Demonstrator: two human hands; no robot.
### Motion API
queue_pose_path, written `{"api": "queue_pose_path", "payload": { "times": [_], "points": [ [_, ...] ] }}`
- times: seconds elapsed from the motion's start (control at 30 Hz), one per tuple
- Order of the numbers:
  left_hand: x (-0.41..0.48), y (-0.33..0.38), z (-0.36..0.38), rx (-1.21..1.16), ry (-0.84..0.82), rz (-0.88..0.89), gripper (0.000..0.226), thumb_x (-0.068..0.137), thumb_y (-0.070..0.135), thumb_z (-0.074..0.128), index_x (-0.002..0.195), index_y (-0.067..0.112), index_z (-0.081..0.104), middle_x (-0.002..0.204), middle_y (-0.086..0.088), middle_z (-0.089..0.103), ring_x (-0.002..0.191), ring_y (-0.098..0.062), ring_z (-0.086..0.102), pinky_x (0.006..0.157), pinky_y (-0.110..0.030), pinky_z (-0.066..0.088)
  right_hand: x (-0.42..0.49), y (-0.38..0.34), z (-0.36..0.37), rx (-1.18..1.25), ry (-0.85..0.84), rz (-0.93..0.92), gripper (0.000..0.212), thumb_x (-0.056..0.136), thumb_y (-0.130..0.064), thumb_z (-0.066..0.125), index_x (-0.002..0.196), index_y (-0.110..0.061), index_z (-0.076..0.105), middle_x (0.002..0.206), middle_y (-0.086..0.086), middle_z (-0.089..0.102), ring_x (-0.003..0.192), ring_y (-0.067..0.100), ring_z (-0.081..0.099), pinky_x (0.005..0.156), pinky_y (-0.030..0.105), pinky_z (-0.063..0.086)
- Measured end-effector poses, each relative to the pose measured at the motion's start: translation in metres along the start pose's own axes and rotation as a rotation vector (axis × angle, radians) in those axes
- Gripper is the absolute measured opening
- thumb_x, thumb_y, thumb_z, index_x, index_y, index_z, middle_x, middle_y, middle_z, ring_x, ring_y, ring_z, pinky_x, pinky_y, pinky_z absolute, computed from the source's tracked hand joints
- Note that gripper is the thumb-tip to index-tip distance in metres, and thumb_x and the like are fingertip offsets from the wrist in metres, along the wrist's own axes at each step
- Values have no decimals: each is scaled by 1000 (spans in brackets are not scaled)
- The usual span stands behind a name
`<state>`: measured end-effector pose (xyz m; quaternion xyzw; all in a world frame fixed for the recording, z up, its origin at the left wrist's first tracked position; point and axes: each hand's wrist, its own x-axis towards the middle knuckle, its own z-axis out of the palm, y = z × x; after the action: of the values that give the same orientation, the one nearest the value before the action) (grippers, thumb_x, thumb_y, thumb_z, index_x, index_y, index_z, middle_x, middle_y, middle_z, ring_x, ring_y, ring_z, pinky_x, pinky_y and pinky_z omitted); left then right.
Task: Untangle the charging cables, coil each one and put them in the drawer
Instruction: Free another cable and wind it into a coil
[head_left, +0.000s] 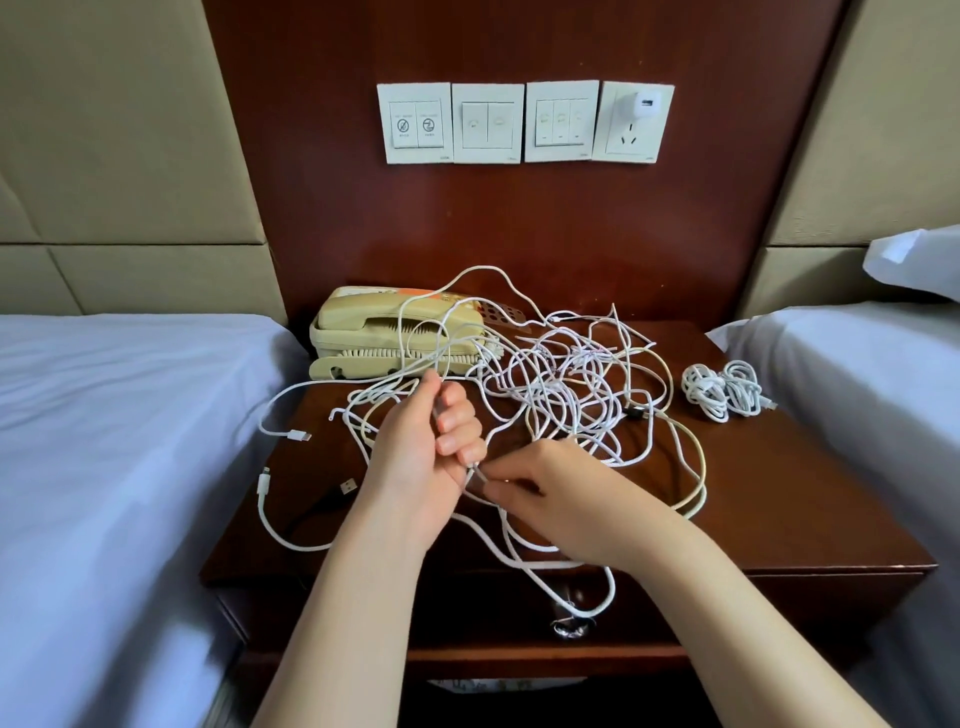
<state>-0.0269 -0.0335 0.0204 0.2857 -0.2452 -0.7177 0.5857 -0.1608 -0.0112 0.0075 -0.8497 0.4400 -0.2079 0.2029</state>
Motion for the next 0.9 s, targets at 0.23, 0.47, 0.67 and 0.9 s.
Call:
{"api": "queue_pose_path", "payload": {
  "times": [0.23,0.47,0.67,0.9],
  "points": [
    [8,-7,2,68,106,66,42,103,29,30,63,15,36,39,8,30,28,-4,27,33,-12,27,-10,-15,-11,20,-30,-55,39,93,-18,56,61,1,46,53,7,31,48,14,26,49,21,25],
    [8,-17,-4,559,177,264,42,103,25,32,65,11,46,44,4,45,36,-7,43,39,-16,39,-14,-16,-30,340,116,-52,21,92,-13,58,74,-6,66,46,-10,42,45,3,34,47,12,26],
    [3,-26,3,741,61,102,45,102,26,34,68,6,54,43,0,52,35,-13,48,45,-23,43,-10,-2,-32,434,510,-10,27,94,-12,54,71,0,63,43,-10,31,40,3,27,43,13,22],
    [-12,-29,12,655,-229,-172,49,102,28,28,64,5,48,42,-1,42,30,-9,31,35,-17,27,-7,18,-26,337,592,-41,31,95,-20,55,71,0,60,52,4,41,51,4,35,50,25,30]
  ]
}}
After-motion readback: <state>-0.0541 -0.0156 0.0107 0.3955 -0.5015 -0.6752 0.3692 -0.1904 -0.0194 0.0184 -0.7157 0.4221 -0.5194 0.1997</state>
